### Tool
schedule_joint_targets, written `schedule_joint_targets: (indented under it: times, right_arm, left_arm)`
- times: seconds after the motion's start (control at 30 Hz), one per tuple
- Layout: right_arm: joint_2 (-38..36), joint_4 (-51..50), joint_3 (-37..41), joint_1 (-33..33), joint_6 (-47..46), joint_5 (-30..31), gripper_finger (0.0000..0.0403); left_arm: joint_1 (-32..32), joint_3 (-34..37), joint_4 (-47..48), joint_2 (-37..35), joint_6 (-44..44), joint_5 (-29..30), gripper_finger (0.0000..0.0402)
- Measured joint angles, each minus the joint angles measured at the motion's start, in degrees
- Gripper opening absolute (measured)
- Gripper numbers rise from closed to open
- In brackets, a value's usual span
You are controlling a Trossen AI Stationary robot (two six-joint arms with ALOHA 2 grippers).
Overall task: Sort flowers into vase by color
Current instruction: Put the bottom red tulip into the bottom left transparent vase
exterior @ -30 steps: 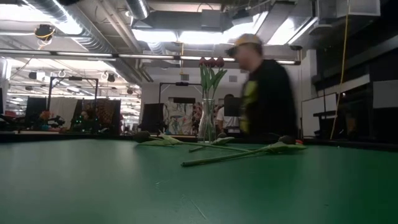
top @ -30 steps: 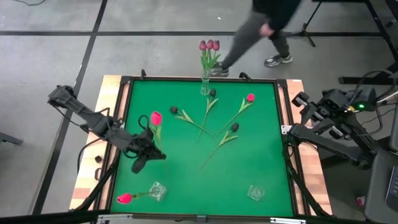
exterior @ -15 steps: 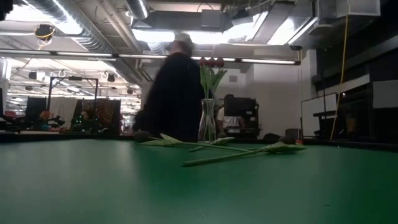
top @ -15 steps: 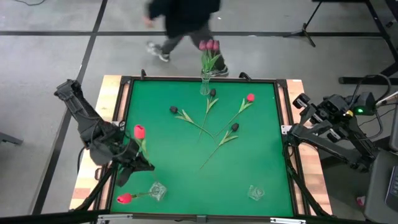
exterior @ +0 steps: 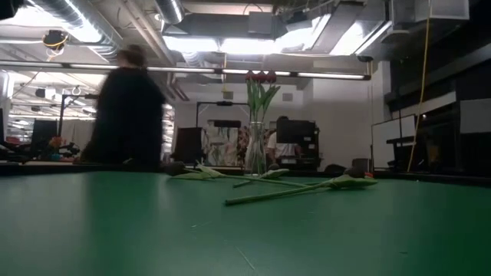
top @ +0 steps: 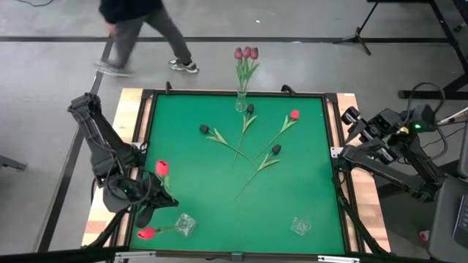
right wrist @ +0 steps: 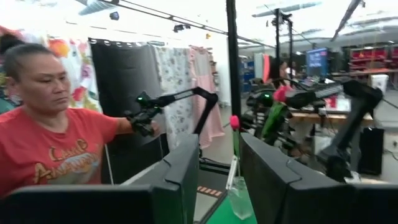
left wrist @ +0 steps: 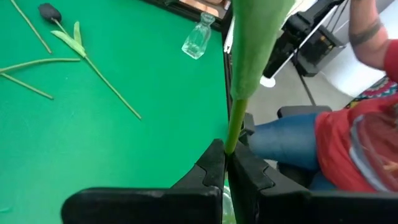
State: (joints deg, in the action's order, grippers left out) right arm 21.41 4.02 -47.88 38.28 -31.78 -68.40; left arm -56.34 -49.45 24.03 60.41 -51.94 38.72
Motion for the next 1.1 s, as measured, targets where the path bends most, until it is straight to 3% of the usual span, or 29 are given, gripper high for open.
schedule_joint_targets:
  times: [0.3,0.67,1.1]
  right_arm:
    - [0.0,-4.6,0.0,0.0,5.0,1.4,0.0115]
    - [0.0,-4.6,0.0,0.0,5.1,1.4,0.0115]
    - [0.0,-4.6,0.0,0.0,5.1,1.4,0.0115]
  left_arm:
    - [0.0,0.0,-0.1,4.8,-0.4,-0.1,0.0006]
    - [0.1,0.0,1.0,5.2,-1.6,-1.7,0.0036]
    - [0.2,0.0,1.3,5.2,-1.6,-1.2,0.0105]
